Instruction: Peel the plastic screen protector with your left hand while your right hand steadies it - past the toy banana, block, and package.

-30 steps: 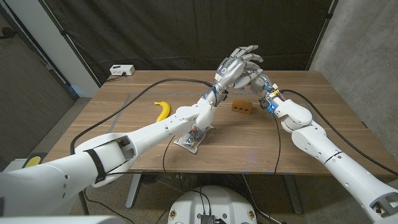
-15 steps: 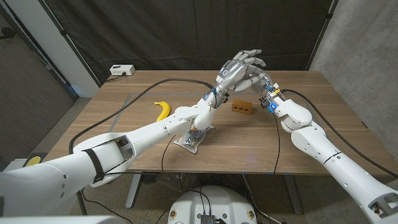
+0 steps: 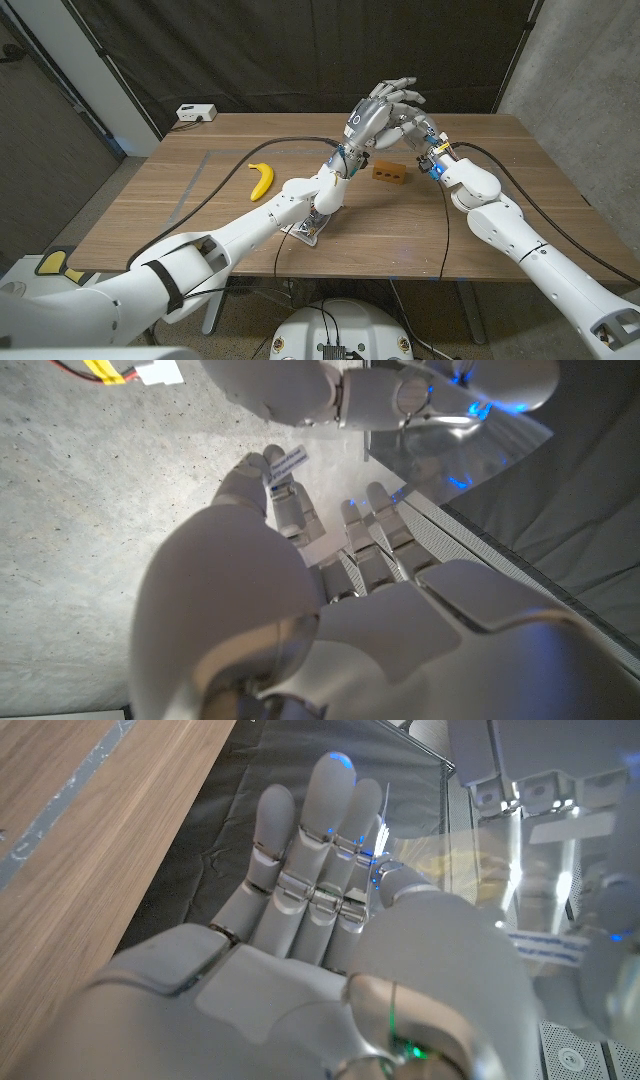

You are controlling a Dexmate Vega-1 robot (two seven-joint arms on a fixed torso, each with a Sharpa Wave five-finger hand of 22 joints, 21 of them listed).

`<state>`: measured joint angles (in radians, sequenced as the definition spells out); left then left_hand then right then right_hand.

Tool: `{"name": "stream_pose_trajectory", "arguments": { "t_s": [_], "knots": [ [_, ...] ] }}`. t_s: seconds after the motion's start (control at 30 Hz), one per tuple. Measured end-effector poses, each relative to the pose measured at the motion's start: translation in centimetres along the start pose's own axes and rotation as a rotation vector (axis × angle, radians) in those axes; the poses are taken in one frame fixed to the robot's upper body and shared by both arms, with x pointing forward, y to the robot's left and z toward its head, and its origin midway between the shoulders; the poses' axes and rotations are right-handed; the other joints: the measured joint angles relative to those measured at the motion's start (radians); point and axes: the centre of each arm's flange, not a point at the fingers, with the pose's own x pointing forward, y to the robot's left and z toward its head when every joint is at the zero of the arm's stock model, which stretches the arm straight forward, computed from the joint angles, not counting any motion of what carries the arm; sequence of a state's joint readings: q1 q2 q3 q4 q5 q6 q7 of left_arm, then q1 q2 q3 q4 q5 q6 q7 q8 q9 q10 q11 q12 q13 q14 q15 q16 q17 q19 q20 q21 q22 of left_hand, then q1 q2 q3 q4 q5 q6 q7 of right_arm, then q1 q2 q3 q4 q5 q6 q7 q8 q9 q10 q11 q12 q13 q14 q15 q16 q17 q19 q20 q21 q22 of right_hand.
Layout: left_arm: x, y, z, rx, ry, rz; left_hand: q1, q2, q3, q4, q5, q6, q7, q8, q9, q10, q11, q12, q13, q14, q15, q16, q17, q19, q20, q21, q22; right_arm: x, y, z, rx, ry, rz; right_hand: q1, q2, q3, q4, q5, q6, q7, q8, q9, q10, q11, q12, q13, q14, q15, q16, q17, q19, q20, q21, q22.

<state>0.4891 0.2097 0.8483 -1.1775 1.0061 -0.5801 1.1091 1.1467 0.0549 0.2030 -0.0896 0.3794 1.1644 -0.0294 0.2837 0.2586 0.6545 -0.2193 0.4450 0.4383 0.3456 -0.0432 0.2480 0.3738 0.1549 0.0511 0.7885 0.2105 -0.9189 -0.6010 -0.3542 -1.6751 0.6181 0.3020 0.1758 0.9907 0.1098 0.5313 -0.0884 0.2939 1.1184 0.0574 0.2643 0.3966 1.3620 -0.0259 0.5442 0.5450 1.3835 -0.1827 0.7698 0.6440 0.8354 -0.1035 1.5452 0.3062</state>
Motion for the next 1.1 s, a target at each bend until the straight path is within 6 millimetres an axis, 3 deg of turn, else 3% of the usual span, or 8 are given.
{"name": "stream_pose_trajectory", "arguments": {
  "t_s": [0.13,0.2,0.27,0.37,0.43,0.5,0.8,1.1],
  "knots": [
    [-0.2,0.1,0.1,-0.011,-0.001,0.012,-0.036,0.002,-0.026,0.026,-0.016,-0.040,-0.040,0.005,-0.029,-0.068,-0.003,-0.072,-0.037,-0.014,0.001,-0.011,-0.005,-0.016,0.018,0.000,-0.008,0.0,0.1,-0.2,-0.002,0.009,-0.003,0.000,0.000,0.000,0.000,0.000,0.000,0.000,0.000,0.001,0.000,0.000,0.000,0.000,0.000,0.000,0.000,0.000,0.000,0.000,0.000,-0.002],
    [-0.2,0.1,0.1,-0.014,-0.004,0.011,-0.067,-0.017,-0.059,0.037,-0.025,-0.056,-0.127,-0.036,-0.045,-0.112,0.001,-0.122,-0.065,-0.044,0.001,-0.024,-0.015,-0.035,0.019,0.000,-0.012,0.1,0.1,-0.2,-0.003,0.010,-0.005,0.000,0.000,0.000,0.000,0.000,0.000,0.000,0.000,0.001,0.000,0.000,0.000,0.000,0.000,0.000,0.000,0.000,0.000,0.000,0.000,-0.003],
    [-0.3,0.2,-0.1,-0.014,-0.007,0.003,-0.092,-0.043,-0.098,0.050,-0.023,-0.160,-0.185,-0.079,-0.060,-0.163,0.003,-0.176,-0.095,-0.072,0.002,-0.031,-0.030,-0.054,0.023,-0.013,-0.017,0.1,0.2,-0.2,-0.003,0.009,-0.007,0.000,0.000,0.000,0.000,0.000,0.000,0.000,0.000,0.001,0.000,0.000,0.000,0.000,0.000,0.000,0.000,0.000,0.000,0.000,0.000,-0.005],
    [-0.2,0.5,-0.2,-0.016,-0.030,-0.028,-0.146,-0.104,-0.177,0.077,-0.023,-0.381,-0.191,-0.110,-0.067,-0.238,0.006,-0.234,-0.139,-0.120,0.003,-0.041,-0.059,-0.079,0.028,-0.041,-0.023,0.1,0.3,-0.2,-0.005,0.011,-0.008,0.000,0.000,0.000,0.000,0.000,0.000,0.000,0.000,0.001,0.000,0.000,0.000,0.000,0.000,0.000,0.000,0.000,0.000,0.000,0.000,-0.004],
    [-0.1,0.6,-0.3,-0.018,-0.040,-0.045,-0.191,-0.146,-0.237,0.103,-0.018,-0.546,-0.191,-0.110,-0.068,-0.288,0.007,-0.248,-0.163,-0.153,0.004,-0.045,-0.081,-0.099,0.037,-0.066,-0.025,0.2,0.3,-0.2,-0.006,0.011,-0.012,0.000,0.000,0.000,0.000,0.000,0.000,0.000,0.000,0.001,0.000,0.000,0.000,0.000,0.000,0.000,0.000,0.001,0.000,0.000,0.000,-0.004],
    [-0.1,0.7,-0.3,-0.022,-0.048,-0.070,-0.235,-0.164,-0.286,0.127,-0.015,-0.669,-0.192,-0.110,-0.068,-0.336,0.008,-0.253,-0.180,-0.179,0.005,-0.047,-0.098,-0.112,0.047,-0.086,-0.025,0.2,0.4,-0.2,-0.006,0.012,-0.013,0.000,0.000,0.000,0.000,0.000,0.000,0.000,0.000,0.001,0.000,0.000,0.000,0.000,0.000,0.000,0.000,0.000,0.000,0.000,0.000,-0.005],
    [-0.3,1.4,-0.7,-0.039,-0.079,-0.141,-0.314,-0.174,-0.375,0.175,-0.015,-0.872,-0.190,-0.114,-0.068,-0.488,0.017,-0.260,-0.205,-0.238,0.007,-0.049,-0.127,-0.140,0.057,-0.123,-0.022,0.2,1.0,-0.1,-0.016,0.012,-0.027,0.000,0.001,0.000,0.000,-0.001,0.000,0.000,0.000,0.001,0.000,0.000,0.000,0.000,0.000,0.000,0.000,0.003,0.000,0.000,0.000,-0.005],
    [-2.1,3.4,-1.2,-0.073,-0.049,-0.105,-0.400,-0.143,-0.432,0.224,-0.015,-1.022,-0.188,-0.114,-0.068,-0.555,0.021,-0.256,-0.215,-0.255,0.008,-0.049,-0.137,-0.154,0.050,-0.138,-0.022,0.5,2.6,0.6,-0.047,0.001,-0.048,0.000,0.000,0.000,0.000,-0.001,0.000,0.000,0.000,0.001,0.000,0.000,0.000,0.002,0.000,0.000,0.000,0.003,0.000,0.000,0.000,-0.005]
  ]
}}
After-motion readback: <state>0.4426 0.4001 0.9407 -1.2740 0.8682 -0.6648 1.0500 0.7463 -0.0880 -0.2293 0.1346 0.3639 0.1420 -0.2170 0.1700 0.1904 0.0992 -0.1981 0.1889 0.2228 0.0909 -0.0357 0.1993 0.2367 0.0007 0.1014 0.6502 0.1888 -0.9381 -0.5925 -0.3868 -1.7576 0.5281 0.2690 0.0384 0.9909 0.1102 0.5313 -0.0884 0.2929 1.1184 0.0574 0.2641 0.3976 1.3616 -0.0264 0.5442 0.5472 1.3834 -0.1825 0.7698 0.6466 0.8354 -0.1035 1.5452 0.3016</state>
